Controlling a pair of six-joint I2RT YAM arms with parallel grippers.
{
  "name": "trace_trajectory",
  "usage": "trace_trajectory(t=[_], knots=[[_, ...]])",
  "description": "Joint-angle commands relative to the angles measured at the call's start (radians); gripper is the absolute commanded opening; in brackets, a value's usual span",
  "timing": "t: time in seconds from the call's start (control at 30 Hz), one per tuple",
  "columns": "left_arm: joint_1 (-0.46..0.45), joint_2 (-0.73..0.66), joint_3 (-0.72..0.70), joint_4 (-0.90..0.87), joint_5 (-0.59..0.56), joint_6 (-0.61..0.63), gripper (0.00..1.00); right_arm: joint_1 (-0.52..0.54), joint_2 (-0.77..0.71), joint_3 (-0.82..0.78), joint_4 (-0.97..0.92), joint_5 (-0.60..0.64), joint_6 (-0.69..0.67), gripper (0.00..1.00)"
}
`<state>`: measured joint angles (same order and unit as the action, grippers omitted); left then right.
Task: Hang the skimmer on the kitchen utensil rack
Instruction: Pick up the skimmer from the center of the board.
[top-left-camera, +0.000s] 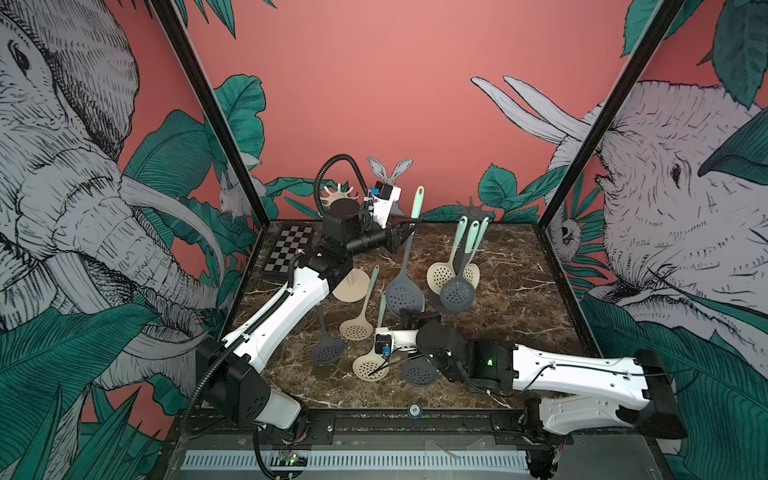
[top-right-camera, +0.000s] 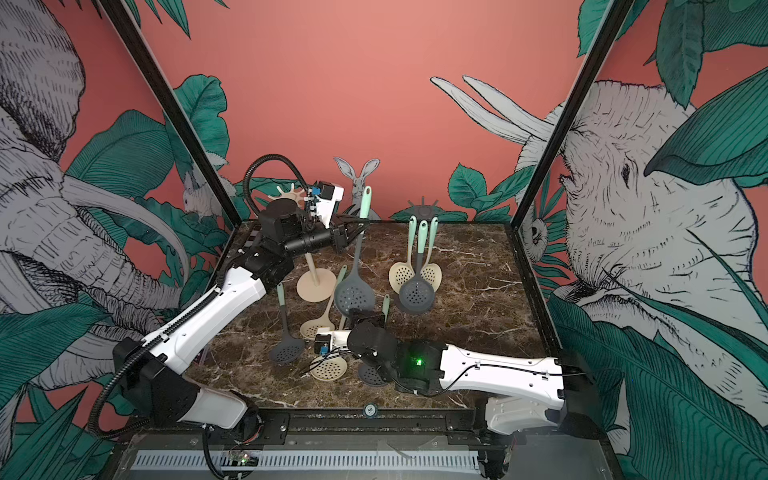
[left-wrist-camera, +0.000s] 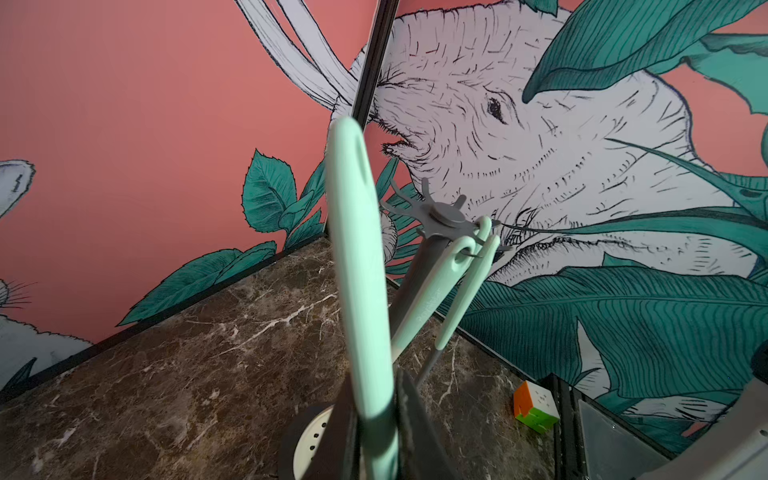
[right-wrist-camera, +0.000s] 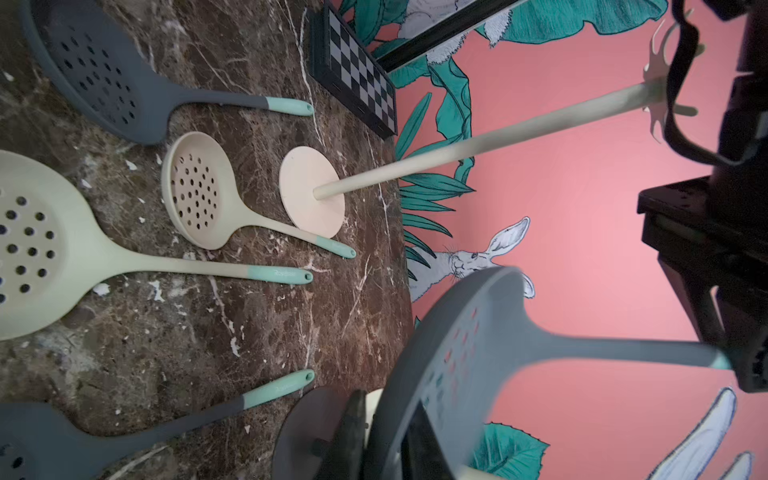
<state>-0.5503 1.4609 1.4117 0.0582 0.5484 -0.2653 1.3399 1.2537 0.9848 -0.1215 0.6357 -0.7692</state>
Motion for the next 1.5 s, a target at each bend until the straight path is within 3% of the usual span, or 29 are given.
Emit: trace_trajectory(t=[0.0, 0.1, 0.23, 0.3, 0.47, 0.63, 0.97, 1.47], knots=[[0.018, -0.008, 0.023, 0.033, -0.035, 0.066, 0.0, 0.001, -0.029, -0.026, 0.06, 0.026, 0.082, 0.35], [0.018, -0.016, 0.025, 0.022, -0.082, 0.101, 0.0, -0.023, -0.085, -0.045, 0.074, -0.032, 0.212, 0.48], [0.018, -0.029, 0.022, 0.025, -0.14, 0.121, 0.0, -0.111, -0.175, -0.053, 0.095, -0.191, 0.449, 0.58], [0.017, -0.035, 0.011, 0.052, -0.157, 0.113, 0.0, -0.165, -0.183, -0.034, 0.107, -0.246, 0.567, 0.57], [0.001, -0.054, -0.046, 0.149, -0.219, 0.078, 0.0, -0.28, -0.108, 0.051, 0.167, -0.241, 0.847, 0.5], [-0.052, -0.059, -0.08, 0.189, -0.297, 0.094, 0.0, -0.355, -0.009, 0.074, 0.282, -0.298, 1.025, 0.5], [-0.086, -0.072, -0.141, 0.248, -0.323, 0.039, 0.0, -0.448, 0.098, 0.114, 0.344, -0.384, 1.154, 0.5], [-0.086, -0.074, -0.163, 0.298, -0.275, -0.031, 0.0, -0.516, 0.174, 0.143, 0.436, -0.55, 1.205, 0.46]])
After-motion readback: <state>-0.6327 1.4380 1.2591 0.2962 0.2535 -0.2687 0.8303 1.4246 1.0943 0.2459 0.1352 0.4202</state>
